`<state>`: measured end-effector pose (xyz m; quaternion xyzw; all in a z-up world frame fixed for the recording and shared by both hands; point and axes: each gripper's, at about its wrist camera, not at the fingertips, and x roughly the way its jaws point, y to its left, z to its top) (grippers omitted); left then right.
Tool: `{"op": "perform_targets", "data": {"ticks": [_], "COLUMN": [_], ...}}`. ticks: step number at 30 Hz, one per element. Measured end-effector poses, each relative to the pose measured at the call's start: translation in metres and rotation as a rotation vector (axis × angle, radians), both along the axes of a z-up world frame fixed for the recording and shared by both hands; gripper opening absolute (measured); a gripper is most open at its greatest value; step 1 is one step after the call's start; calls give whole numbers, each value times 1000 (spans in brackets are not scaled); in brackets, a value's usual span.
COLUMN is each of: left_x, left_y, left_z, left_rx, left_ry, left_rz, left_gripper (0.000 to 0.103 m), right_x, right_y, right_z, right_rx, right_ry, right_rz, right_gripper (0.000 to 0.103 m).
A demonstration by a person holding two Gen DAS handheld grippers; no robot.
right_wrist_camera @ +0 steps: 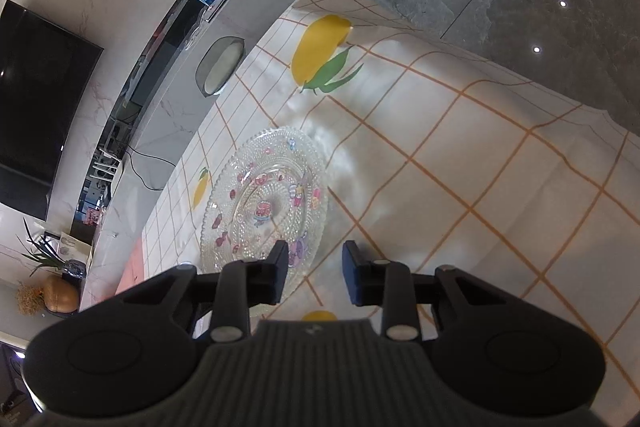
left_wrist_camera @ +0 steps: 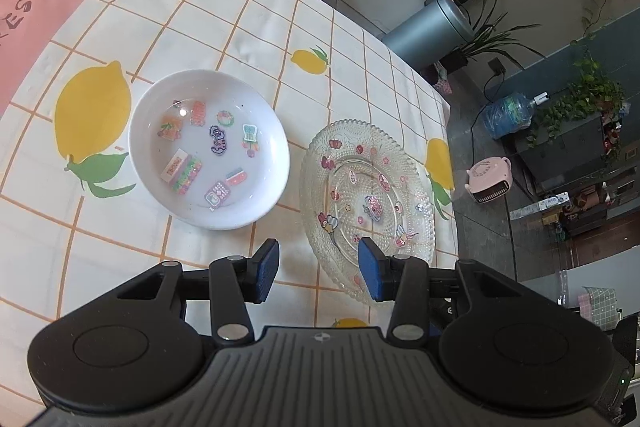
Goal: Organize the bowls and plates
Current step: 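Move both grippers to the clear glass plate and grasp its rim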
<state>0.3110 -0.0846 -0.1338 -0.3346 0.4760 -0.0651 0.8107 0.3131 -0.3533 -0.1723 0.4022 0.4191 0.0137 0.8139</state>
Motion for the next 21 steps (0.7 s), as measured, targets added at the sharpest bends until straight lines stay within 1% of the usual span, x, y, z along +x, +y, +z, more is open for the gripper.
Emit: {"op": "perform_targets", "data": {"ticks": [1,5,6,7,8,9,11,12,16,18,20,21], "left_x": [1,5,6,6,7,7,7,6,2,-5,-16,-21], "left_y": [-1,-8,-9,-10,-11,-11,-13,-13,-14,-14,-16,-17], "left_z": [1,3,3,3,3,3,3,4,4,7,11,13], "left_rx": [4,29,37,53,67,83,110,115,122,125,144,147], "left_ry": [-8,-26,-19,-9,-2,1,6,3,6,12,11,7], "left_rz": [-4,-18,-20,-17,-15,-15,-21,-25,-49,-61,-87,-99], "left_gripper": [47,34,29,26,19,15,9,9,7,3,0,0], "right_x": [0,2,2,3,4,4,4,3,-6,-14,-25,-32], "right_y": [0,3,4,4,5,5,7,8,10,8,5,4], "right_z": [0,0,0,-1,-2,-3,-4,-4,-1,-1,-2,-2], "right_rx": [3,-10,-11,-10,-10,-10,-4,-4,-23,-9,9,14], "right_ry": [-1,-6,-4,1,7,12,7,0,7,11,17,19], "right_rz": [-2,-1,-1,0,1,2,11,13,14,11,6,3], "right_gripper": [30,29,27,22,19,13,10,7,7,7,7,7]}}
